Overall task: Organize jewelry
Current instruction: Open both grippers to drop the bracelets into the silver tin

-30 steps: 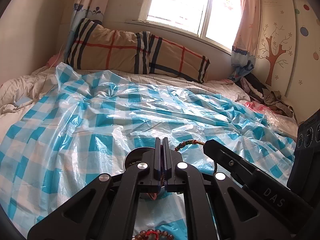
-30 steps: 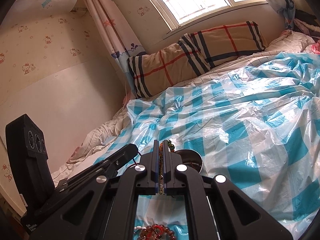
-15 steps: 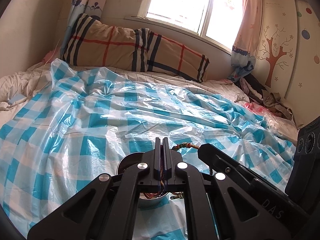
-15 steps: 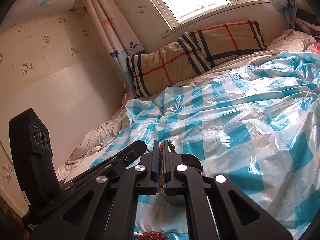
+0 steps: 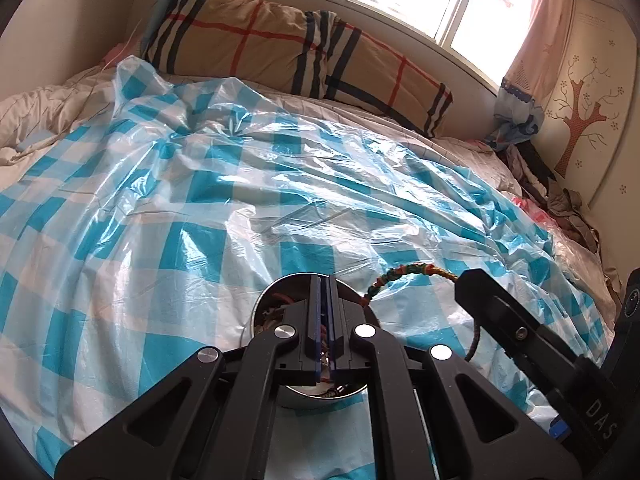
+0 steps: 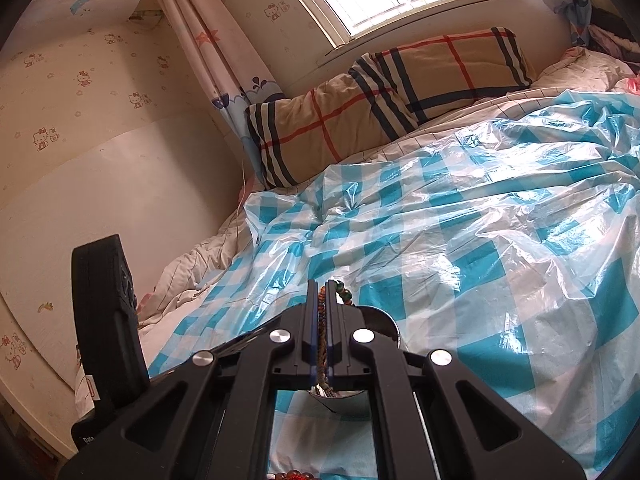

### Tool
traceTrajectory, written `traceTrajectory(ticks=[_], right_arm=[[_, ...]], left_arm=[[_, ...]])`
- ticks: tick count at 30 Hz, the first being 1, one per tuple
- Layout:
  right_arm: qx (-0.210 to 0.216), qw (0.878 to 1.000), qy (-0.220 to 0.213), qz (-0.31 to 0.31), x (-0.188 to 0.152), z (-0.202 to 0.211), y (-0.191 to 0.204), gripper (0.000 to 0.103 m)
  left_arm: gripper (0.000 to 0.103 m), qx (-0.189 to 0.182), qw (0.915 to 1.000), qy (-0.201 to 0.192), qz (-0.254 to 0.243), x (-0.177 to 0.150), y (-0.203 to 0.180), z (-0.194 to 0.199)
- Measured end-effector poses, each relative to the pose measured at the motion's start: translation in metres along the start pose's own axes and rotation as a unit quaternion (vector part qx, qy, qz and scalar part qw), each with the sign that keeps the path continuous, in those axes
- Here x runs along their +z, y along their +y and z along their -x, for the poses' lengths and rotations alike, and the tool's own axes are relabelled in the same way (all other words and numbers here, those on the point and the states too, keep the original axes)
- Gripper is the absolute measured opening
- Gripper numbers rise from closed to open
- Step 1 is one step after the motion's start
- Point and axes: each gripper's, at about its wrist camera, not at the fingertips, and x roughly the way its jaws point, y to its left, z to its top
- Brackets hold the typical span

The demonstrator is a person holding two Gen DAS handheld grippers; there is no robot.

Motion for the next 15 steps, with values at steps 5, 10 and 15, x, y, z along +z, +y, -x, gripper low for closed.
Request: traceTrajectory(ticks=[5, 10, 15], right_arm=[[0.01, 1.0, 0.01, -0.007, -0.001, -0.01, 0.0, 0.004], [0.002, 0.998, 0.06, -0.011, -0.008, -0.037, -0.001, 0.009], [-0.032, 0.998, 0.053, -0.019, -0.011, -0.033, -0.012, 0.04]], left_arm=[[0.003, 0.016, 0.9993, -0.008, 0.031, 0.004, 0.02, 0.004], [0.008, 0.028, 0.9983, -0.02, 0.048, 0.005, 0.03, 0.013], [0.019, 0.032, 0.9976, -0.027, 0.054, 0.005, 0.035, 0.021]])
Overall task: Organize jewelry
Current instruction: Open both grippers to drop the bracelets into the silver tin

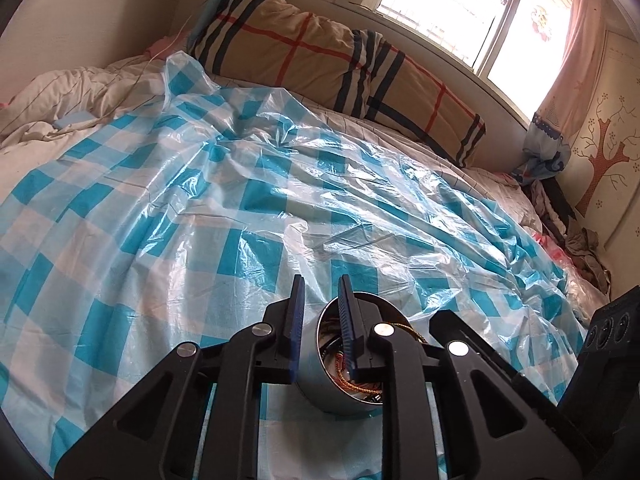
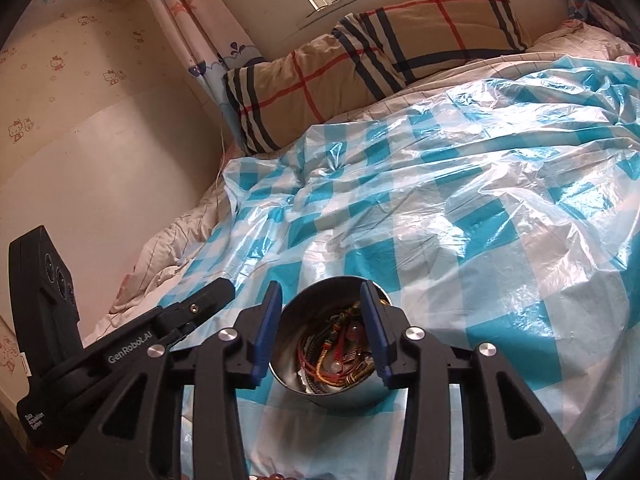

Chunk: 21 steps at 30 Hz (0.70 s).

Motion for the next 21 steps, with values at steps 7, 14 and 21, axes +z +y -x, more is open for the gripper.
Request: traceTrajectory(ticks=[7, 14, 21], right_arm=[[-0.022, 1.0, -0.015, -0.018, 0.002, 0.011, -0.013, 0.04], [-0.062, 0.997, -0.012, -0.043, 0.001, 0.016, -0.03, 0.044], [-0.092, 0.995, 0.029, -0.022, -0.005, -0.005, -0.029, 0.049]], left_arm=[[0.029, 0.009, 1.0, -0.003, -0.001, -0.003, 0.003, 0.008], [0.034, 0.012, 0.9999, 0.001, -0.005, -0.008, 0.002, 0.014], [0.039, 0.014, 0.9998, 0.007, -0.012, -0.016, 0.0, 0.019]])
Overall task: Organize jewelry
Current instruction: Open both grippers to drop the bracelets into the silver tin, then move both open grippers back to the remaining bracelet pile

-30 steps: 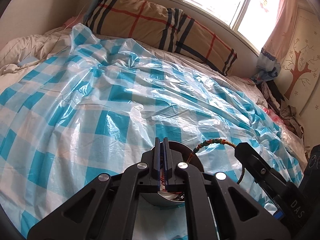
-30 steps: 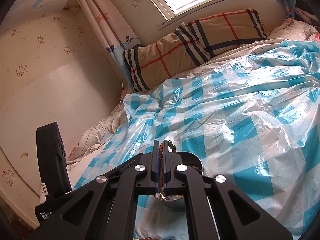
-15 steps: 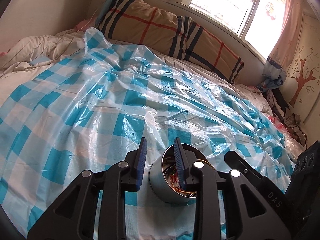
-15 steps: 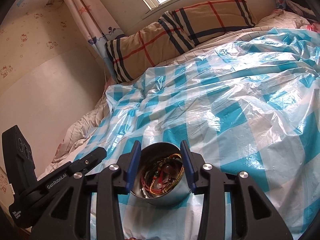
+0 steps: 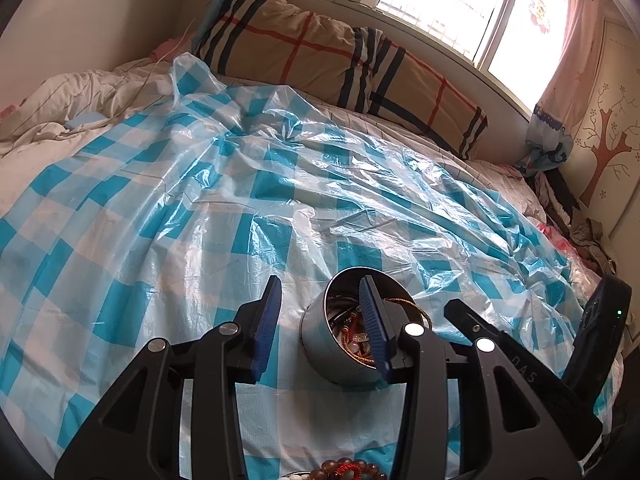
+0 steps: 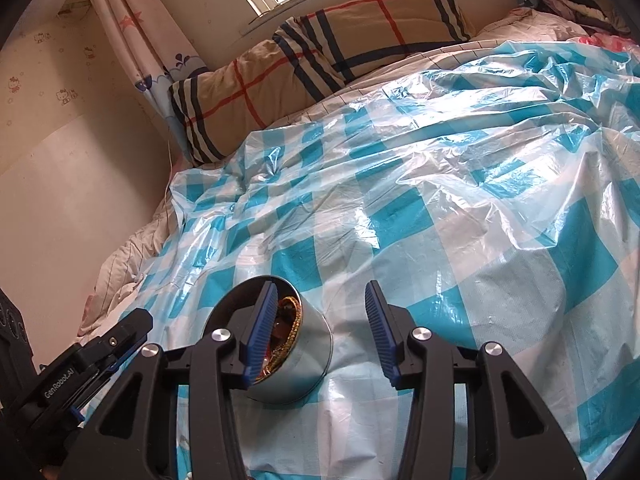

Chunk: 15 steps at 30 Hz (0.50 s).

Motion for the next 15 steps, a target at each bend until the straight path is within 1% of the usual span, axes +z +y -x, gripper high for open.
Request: traceTrajectory(ticks=[3, 4, 6, 8, 10, 11, 13, 15], right_arm=[[-0.009, 0.998, 0.057, 0.032, -0.01, -0.028, 0.011, 0.049], [-0.009, 0.998, 0.056, 0.039, -0.013, -0.029, 0.014, 0.049], [0.001, 0.999, 0.022, 0.039, -0.01, -0.015, 0.017, 0.049], [-0.001, 0.999, -0.02, 0.032, -0.005, 0.002, 0.015, 0.05], [-0.021, 0.999, -0.036, 0.026, -0.003, 0.008, 0.012, 0.05], [-0.032, 0.999, -0.035, 0.022, -0.002, 0.007, 0.009, 0.05], [-0.044, 0.999, -0.008, 0.017, -0.002, -0.005, 0.006, 0.05], [-0.043, 0.998, 0.026, 0.032, -0.007, -0.019, 0.009, 0.05]], left_arm=[[0.039, 0.002, 1.0, 0.003, -0.003, -0.004, 0.0, 0.003], [0.039, 0.002, 1.0, 0.004, -0.003, -0.005, 0.001, 0.003], [0.04, 0.002, 1.0, 0.005, -0.002, -0.006, 0.001, 0.004], [0.04, 0.002, 1.0, 0.005, -0.002, -0.006, 0.002, 0.005], [0.04, 0.001, 1.0, 0.005, -0.003, -0.007, 0.001, 0.005], [0.041, 0.001, 1.0, 0.005, -0.003, -0.007, 0.002, 0.005], [0.041, -0.001, 1.0, 0.007, -0.004, -0.007, 0.0, 0.005], [0.041, -0.002, 0.9999, 0.008, -0.007, -0.008, -0.002, 0.005]])
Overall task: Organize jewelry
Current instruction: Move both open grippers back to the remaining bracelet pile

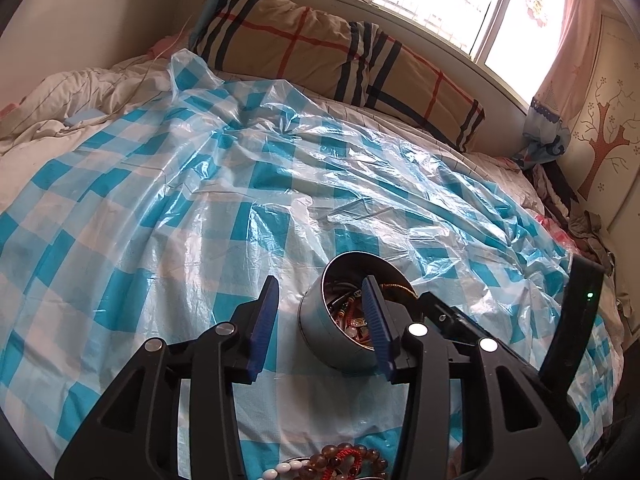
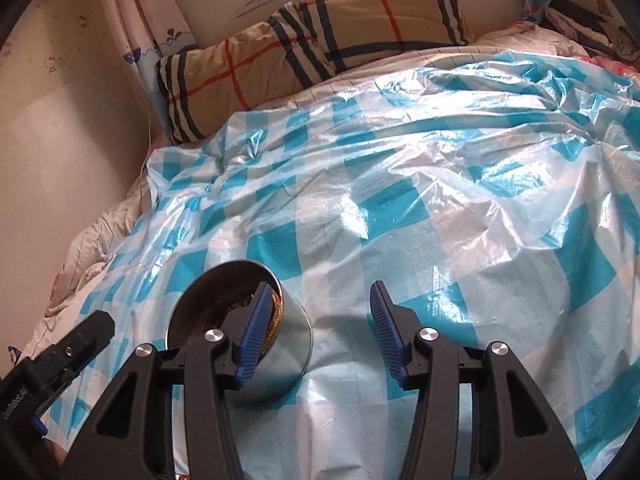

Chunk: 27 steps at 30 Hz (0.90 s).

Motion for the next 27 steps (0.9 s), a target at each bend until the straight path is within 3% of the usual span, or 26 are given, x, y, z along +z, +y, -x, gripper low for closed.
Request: traceTrajectory(ticks=[2, 4, 9, 16, 22, 27], right_arm=[[-0.004, 1.0, 0.017, 0.026, -0.004, -0.007, 0.009, 0.05], [-0.004, 0.999, 0.007, 0.032, -0.004, -0.003, 0.011, 0.051], [0.006, 1.0, -0.03, 0.001, -0.002, 0.022, -0.003, 0.053], [0.03, 0.998, -0.046, -0.023, -0.006, 0.06, -0.014, 0.053], [0.056, 0.998, -0.019, 0.004, -0.037, 0.084, -0.002, 0.053], [0.078, 0.996, 0.018, 0.048, -0.066, 0.097, 0.018, 0.044]], left_arm=[[0.041, 0.0, 1.0, 0.0, -0.003, 0.0, -0.002, 0.001], [0.041, 0.0, 1.0, 0.002, -0.005, -0.002, -0.002, 0.002], [0.041, 0.004, 0.9999, 0.012, -0.008, -0.009, 0.003, 0.009], [0.041, 0.017, 0.9991, 0.038, -0.01, -0.031, 0.02, 0.027], [0.041, 0.022, 0.9983, 0.053, -0.013, -0.046, 0.03, 0.04], [0.041, 0.021, 0.9979, 0.06, -0.015, -0.056, 0.033, 0.05]])
